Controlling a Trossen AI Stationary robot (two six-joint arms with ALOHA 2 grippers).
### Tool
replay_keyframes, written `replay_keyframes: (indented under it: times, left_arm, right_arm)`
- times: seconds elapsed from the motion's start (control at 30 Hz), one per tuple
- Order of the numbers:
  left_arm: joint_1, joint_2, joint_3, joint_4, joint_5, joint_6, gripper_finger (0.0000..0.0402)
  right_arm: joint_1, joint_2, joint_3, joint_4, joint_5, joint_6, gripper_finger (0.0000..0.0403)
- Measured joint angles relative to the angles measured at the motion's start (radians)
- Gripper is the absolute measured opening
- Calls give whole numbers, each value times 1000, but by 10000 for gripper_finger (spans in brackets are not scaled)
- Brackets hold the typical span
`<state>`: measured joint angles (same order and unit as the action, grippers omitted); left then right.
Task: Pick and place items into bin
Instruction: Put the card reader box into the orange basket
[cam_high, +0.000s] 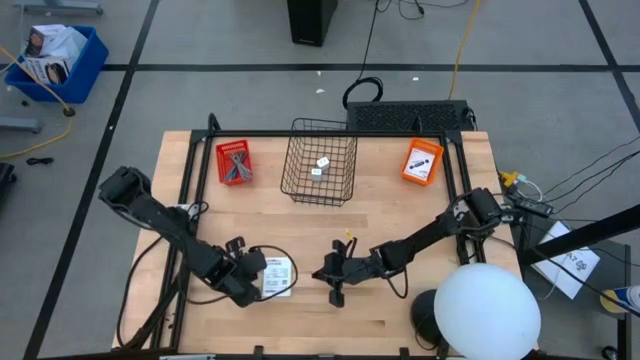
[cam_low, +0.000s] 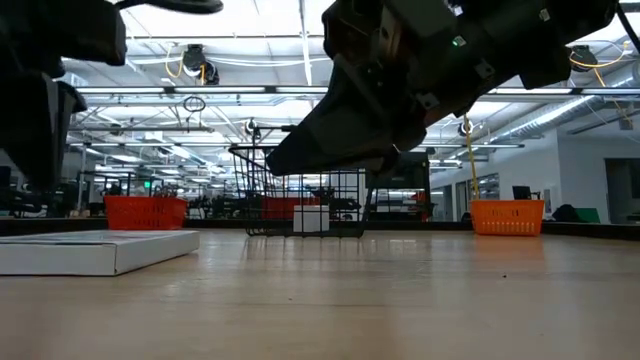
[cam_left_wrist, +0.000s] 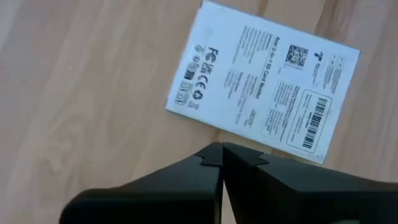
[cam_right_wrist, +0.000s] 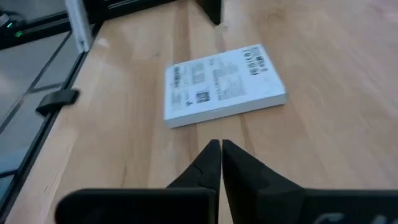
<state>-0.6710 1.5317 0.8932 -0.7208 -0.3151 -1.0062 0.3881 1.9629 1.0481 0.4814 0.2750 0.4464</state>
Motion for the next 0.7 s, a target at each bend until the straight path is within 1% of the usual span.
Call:
replay_keyframes:
  times: [0.1,0.2,0.27,0.37,0.43,0.53,0.7]
  left_arm:
    - [2,24,0,19,5,-26,16]
    - [10,74,0,6,73,-36,18]
    - [6,101,-1,-8,90,-45,10]
    - [1,139,-1,25,86,-47,5]
    - [2,157,-1,66,84,-39,12]
    - [3,168,0,133,73,-3,18]
    - [9,177,0,220,48,15,5]
  right_arm:
    - [-9,0,0,0,4,33,2]
    - [-17,14,0,11,-11,72,3]
    - [-17,23,0,6,-15,87,1]
    - [-20,64,22,14,-19,117,1]
    - [-20,99,41,0,-26,118,1]
    - [-29,168,104,3,-85,122,1]
    - [-35,244,210,-43,-133,118,1]
